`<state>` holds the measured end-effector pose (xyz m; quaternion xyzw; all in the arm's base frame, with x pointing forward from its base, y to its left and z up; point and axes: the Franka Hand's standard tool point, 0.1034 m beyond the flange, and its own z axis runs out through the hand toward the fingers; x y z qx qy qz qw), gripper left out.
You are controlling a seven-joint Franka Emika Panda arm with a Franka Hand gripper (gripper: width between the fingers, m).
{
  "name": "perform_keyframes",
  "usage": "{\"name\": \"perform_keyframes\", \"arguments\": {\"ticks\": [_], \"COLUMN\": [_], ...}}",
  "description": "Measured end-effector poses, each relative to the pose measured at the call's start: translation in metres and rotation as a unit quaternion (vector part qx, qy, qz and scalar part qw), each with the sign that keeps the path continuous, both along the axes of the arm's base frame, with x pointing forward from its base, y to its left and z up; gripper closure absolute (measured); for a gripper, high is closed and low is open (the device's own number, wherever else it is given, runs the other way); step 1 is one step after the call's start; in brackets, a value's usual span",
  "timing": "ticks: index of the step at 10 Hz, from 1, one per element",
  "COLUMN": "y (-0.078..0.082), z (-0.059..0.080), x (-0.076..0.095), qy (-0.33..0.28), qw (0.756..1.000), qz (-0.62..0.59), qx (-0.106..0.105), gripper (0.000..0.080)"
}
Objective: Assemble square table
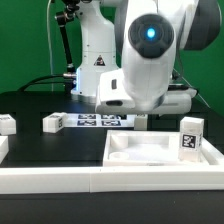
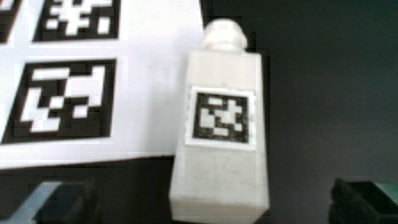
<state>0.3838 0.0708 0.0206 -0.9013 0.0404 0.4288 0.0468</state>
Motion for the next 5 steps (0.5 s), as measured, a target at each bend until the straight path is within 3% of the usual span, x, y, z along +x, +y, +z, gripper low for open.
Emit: {"name": "perform_keyframes", "arguments": {"ticks": [5], "y": [0.001], "z": [-0.014], "x": [-0.007], "qy": [-0.012], "qw": [1.000], "qz": [-0.004], "qx": [-0.011], "gripper": [0.0150]}}
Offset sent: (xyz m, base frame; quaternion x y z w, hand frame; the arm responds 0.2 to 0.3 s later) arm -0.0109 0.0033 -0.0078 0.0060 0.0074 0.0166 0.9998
